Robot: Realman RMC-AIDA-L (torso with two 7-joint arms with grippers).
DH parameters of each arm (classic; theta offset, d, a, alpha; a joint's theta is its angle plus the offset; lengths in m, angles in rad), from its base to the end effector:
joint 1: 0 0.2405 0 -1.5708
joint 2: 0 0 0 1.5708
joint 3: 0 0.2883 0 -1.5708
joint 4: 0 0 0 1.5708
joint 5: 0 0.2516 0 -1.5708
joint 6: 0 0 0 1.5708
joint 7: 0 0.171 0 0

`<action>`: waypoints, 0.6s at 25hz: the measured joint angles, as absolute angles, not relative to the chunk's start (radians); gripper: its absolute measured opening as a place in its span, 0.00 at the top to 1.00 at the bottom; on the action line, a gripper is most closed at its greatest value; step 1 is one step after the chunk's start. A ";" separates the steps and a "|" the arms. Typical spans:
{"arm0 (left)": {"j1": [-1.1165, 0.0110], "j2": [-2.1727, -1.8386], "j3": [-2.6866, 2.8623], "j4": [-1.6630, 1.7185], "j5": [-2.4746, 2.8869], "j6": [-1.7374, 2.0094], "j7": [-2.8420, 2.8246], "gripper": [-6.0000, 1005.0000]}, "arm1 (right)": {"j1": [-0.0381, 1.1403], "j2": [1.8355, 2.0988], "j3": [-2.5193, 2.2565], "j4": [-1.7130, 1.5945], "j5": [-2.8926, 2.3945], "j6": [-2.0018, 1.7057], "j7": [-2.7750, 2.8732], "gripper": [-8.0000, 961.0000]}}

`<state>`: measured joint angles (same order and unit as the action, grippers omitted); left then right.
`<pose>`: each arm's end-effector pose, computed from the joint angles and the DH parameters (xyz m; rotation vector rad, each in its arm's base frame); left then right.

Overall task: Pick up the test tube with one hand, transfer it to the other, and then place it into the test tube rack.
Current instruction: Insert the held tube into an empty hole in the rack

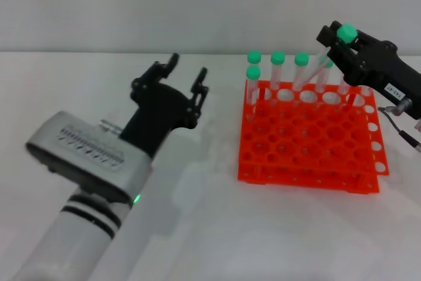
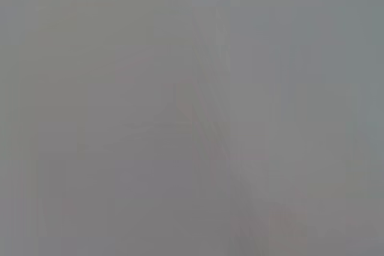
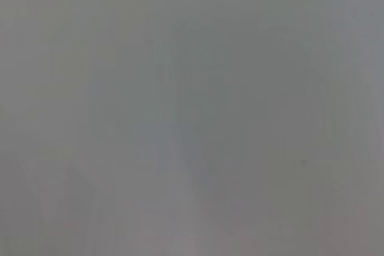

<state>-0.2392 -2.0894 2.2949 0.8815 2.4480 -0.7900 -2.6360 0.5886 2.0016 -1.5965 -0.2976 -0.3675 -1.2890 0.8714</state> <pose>-0.2259 0.3752 -0.1327 -1.8387 -0.1795 -0.6235 0.2483 0.4455 -0.0396 -2.0913 0.5052 1.2647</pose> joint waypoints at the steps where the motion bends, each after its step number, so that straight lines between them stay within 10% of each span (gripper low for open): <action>1: -0.237 -2.090 2.298 0.869 2.441 -0.810 -2.653 0.53 | 0.598 2.001 -1.596 -0.298 -0.379 -1.281 0.871 0.78; 15: -0.233 -2.090 2.315 0.672 2.311 -0.986 -2.902 0.53 | 0.667 2.013 -1.613 -0.338 -0.460 -1.184 0.849 0.78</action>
